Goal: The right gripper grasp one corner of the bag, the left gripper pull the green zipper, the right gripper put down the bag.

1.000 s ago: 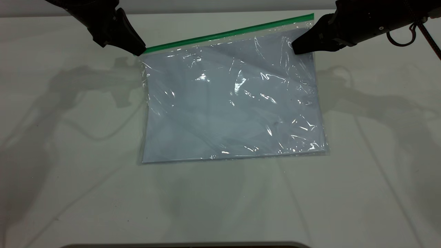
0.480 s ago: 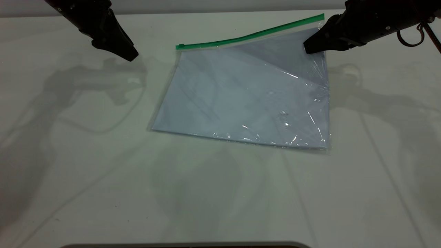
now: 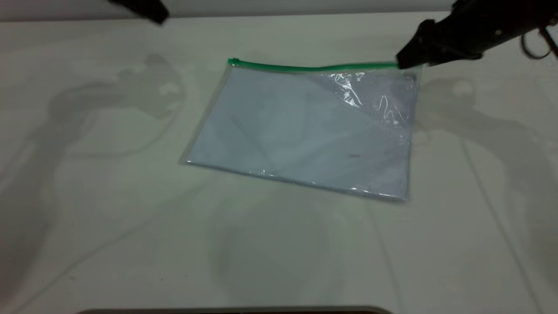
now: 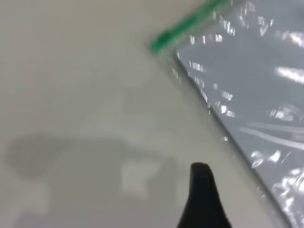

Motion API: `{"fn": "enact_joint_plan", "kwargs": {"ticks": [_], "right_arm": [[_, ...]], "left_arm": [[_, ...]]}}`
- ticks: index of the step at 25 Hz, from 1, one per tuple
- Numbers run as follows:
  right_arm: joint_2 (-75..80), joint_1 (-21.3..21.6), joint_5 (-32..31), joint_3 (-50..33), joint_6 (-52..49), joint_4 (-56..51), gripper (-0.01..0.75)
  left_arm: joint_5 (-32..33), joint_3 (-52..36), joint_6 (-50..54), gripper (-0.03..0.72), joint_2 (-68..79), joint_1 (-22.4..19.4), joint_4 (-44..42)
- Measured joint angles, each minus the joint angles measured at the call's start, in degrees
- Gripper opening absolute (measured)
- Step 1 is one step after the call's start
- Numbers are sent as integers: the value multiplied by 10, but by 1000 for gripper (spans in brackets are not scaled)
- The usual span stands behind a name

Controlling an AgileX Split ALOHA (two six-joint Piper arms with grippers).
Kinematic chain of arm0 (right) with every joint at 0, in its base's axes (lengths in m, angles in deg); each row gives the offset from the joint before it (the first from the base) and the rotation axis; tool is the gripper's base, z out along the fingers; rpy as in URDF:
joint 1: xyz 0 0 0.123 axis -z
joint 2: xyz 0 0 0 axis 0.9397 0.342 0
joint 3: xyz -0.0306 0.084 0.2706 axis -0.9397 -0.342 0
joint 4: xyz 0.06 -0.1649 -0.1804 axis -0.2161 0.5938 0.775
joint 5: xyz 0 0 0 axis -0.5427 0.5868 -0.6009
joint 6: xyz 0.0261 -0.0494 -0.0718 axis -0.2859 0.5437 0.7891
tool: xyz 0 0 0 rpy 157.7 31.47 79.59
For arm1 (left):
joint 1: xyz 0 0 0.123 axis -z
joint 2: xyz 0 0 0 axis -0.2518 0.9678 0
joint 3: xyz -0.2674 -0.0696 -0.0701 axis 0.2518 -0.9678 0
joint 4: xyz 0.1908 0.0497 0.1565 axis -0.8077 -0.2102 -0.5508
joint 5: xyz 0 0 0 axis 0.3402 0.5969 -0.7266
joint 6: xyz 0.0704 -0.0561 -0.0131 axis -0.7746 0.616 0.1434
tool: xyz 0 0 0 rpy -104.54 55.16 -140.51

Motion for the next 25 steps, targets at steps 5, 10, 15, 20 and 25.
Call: {"fn": "enact_joint_plan", "kwargs": {"ticks": [5, 10, 15, 20, 25], "right_arm": [[-108, 12, 52, 0, -70, 61, 654], [-245, 12, -30, 0, -200, 170, 588], [-405, 12, -116, -1, -340, 294, 574], [-545, 12, -187, -1, -466, 388, 574], [-661, 12, -263, -1, -584, 449, 574]], "left_arm": [[17, 0, 103, 593, -119, 0, -43], [71, 0, 247, 593, -260, 0, -142], [162, 0, 392, 593, -392, 0, -249], [197, 0, 479, 593, -516, 0, -337], [197, -23, 507, 593, -636, 0, -367]]}}
